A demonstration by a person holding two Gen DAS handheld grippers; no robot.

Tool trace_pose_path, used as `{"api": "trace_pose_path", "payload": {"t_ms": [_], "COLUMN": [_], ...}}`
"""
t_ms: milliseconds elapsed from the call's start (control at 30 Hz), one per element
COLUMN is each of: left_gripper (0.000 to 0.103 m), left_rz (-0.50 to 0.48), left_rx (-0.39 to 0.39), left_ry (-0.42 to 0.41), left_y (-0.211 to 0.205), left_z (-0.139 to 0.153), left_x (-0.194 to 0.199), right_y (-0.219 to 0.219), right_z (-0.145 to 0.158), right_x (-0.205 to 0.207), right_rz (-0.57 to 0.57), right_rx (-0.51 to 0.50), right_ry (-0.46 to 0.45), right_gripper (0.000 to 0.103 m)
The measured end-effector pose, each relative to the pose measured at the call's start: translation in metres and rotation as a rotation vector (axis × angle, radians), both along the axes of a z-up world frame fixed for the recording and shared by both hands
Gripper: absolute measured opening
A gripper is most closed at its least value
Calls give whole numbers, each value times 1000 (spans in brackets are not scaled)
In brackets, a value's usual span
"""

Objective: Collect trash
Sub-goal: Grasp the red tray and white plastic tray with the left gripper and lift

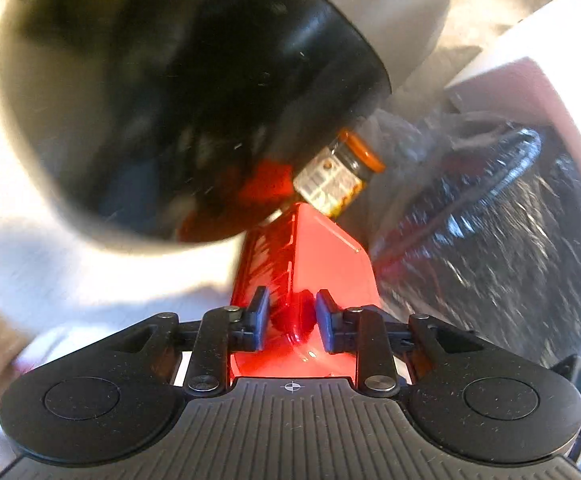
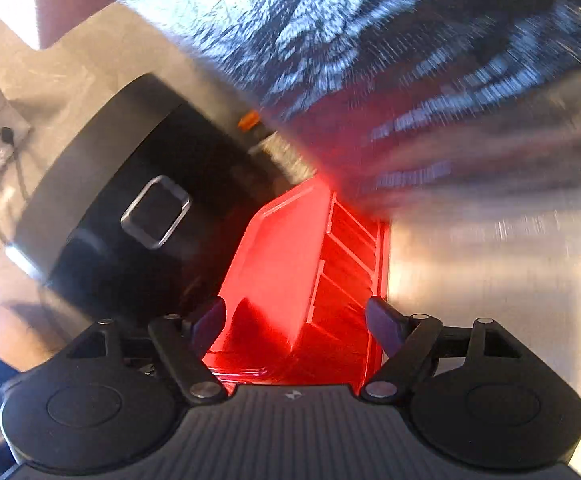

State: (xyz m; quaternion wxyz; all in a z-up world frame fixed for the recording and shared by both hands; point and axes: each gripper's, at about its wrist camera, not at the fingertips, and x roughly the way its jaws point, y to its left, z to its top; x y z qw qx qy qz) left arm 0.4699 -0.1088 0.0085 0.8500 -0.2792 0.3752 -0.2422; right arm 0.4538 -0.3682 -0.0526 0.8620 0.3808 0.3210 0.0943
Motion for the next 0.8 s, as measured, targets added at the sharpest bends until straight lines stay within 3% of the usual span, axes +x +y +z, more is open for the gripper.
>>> {"api": "trace_pose_path", "payload": {"t_ms": [133, 267, 400, 467, 567, 667, 800], "left_gripper": [30, 31, 26, 26, 26, 26, 27], "left_rz": [-51, -104, -111, -83, -48, -41, -64], "left_rx": [-53, -67, 3, 38, 18, 21, 48], "left_ry": [12, -1, 36, 22, -18, -48, 5], "left_y": [30, 60, 80, 86, 93, 95, 83], "left_z": [16, 35, 33, 32, 37, 41, 28], "left_x": [-52, -128, -177, -187, -193, -197, -195], "right_y": [10, 22, 24, 20, 11, 0, 1], "right_z": [8, 19, 26, 25, 16, -4, -45], "right_x": [-49, -122, -180, -196, -202, -202, -187], "right_rz": [128, 260, 341, 303, 209, 154, 159], "right_rx": [25, 65, 84, 77, 109, 221, 413], "right_ry": [12, -5, -39, -51, -54, -32, 49], "right_gripper": [81, 84, 84, 85, 95, 99, 99]}}
